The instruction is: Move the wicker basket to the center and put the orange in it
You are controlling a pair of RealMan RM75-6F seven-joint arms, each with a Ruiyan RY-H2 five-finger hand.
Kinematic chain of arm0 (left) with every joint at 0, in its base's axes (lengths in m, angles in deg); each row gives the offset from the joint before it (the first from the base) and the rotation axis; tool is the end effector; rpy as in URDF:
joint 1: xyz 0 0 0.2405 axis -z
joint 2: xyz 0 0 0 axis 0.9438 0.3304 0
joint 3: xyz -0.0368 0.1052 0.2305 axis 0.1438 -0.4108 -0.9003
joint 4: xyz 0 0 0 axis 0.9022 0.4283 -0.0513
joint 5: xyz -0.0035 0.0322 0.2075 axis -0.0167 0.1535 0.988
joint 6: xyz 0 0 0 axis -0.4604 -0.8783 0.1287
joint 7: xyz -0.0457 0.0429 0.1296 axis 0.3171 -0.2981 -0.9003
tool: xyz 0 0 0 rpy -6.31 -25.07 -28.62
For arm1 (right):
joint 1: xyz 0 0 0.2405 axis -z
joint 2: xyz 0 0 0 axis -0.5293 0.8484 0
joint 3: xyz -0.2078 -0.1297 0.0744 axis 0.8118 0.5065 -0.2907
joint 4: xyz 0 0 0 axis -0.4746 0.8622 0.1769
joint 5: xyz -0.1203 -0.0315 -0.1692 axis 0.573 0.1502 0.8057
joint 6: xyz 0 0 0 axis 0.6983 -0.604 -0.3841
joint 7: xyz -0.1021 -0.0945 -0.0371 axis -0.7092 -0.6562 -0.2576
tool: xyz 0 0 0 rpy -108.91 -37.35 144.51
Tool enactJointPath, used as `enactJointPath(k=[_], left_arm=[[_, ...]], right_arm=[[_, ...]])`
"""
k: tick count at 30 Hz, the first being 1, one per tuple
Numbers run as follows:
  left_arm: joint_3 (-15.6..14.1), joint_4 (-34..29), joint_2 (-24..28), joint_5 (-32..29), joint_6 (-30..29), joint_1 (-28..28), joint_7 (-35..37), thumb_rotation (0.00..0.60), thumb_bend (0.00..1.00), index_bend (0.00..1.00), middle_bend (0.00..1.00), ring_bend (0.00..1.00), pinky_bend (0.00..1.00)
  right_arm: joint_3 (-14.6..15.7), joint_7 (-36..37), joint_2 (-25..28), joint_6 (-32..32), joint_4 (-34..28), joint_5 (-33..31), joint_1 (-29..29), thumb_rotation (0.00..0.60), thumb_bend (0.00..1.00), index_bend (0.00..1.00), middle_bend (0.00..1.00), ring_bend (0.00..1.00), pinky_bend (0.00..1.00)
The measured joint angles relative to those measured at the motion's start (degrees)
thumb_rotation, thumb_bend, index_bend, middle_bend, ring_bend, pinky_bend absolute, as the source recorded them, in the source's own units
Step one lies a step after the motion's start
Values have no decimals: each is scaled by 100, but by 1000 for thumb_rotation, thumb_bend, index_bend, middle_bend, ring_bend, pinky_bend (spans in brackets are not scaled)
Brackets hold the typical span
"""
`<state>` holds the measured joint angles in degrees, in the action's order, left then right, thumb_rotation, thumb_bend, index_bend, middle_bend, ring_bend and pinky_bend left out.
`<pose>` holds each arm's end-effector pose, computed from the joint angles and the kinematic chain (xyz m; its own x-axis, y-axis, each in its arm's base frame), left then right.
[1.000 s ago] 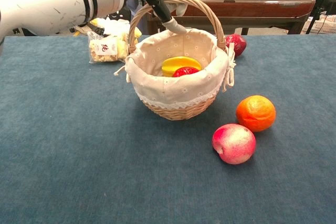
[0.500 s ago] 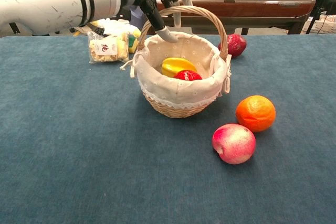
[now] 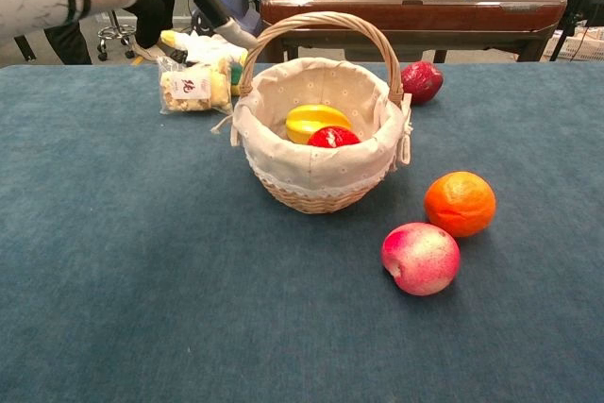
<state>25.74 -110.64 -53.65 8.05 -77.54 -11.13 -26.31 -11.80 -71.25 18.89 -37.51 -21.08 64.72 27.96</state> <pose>-0.0327 0.4038 0.0564 0.3107 0.1277 0.9419 0.8895 -0.3883 -0.2408 -0.3233 -0.1701 0.2018 0.4883 -0.0817 0.8689 -0.8723 -0.0164 0.4887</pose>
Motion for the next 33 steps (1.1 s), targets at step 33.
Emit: enactJointPath(k=[33], left_arm=[[-923, -978, 1803, 1531, -1337, -2297, 794, 600, 183, 153, 184, 100, 141]], right_arm=[[-218, -602, -921, 3262, 44, 60, -2491, 600, 137, 188, 218, 198, 310]])
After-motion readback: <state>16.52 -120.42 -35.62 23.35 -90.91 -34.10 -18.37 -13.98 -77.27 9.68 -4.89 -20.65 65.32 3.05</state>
